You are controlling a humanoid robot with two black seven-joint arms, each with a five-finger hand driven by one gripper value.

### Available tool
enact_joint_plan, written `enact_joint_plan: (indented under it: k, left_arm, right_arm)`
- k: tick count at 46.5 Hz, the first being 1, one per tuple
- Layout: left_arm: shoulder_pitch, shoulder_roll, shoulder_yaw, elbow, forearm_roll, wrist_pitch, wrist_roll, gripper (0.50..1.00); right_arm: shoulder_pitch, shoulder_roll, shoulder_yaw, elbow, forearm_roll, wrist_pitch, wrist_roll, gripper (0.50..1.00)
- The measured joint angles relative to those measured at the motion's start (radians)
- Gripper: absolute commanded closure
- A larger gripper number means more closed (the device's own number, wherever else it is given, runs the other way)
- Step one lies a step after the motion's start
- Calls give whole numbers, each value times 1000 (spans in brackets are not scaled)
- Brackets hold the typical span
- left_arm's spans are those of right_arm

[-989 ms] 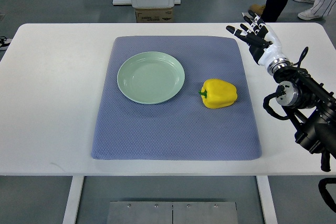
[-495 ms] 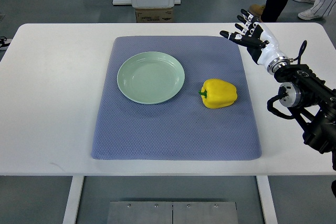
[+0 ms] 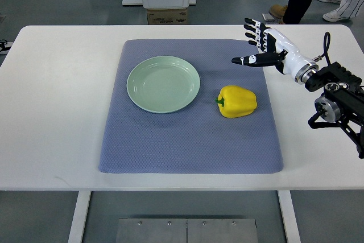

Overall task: Place yellow pepper on plate with right hand
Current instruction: 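Move the open right hand over the yellow pepper and lower it, then close the right hand fingers around the yellow pepper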

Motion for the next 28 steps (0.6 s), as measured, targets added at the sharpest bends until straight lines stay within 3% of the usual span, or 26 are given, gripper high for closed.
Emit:
enact_joint_plan:
  k: [21, 28]
  left_arm:
    - [0, 0, 0, 0, 0, 0, 0, 500]
    - [0, 0, 0, 0, 0, 0, 0, 500]
  right_arm:
    - [46, -92, -168, 164, -77, 52, 16, 507]
    - [63, -105, -246, 168, -164, 50, 65, 509]
